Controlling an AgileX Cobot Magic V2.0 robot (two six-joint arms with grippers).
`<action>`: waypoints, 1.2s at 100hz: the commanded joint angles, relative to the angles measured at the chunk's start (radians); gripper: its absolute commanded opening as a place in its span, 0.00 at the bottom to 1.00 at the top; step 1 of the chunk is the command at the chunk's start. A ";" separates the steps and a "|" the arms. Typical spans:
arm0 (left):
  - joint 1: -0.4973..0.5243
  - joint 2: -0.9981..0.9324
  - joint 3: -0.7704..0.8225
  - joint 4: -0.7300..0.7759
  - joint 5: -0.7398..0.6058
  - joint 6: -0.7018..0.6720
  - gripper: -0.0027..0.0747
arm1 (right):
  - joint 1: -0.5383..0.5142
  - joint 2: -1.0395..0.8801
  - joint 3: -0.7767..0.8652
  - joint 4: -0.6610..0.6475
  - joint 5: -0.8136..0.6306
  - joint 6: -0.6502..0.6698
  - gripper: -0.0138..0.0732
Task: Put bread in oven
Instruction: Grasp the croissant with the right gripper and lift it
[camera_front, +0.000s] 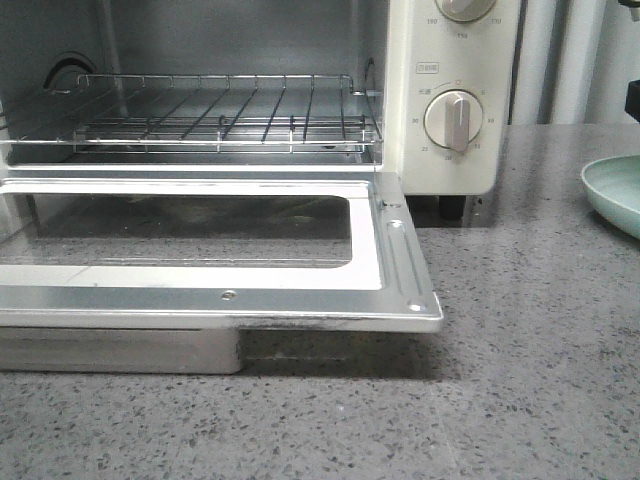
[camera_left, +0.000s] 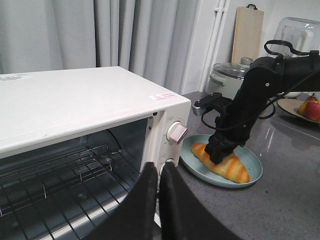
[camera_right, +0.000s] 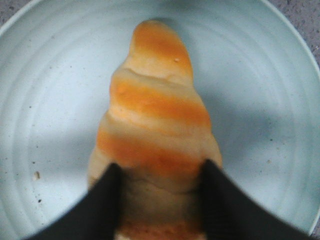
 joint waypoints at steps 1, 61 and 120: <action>0.005 0.002 -0.035 -0.008 -0.075 -0.002 0.01 | -0.006 -0.027 -0.025 -0.011 0.000 -0.010 0.10; 0.005 -0.052 -0.116 0.223 0.142 -0.145 0.01 | 0.144 -0.480 -0.025 0.015 0.235 -0.182 0.08; 0.037 -0.159 -0.123 0.687 0.238 -0.410 0.01 | 0.592 -0.527 -0.027 0.226 0.148 -0.316 0.08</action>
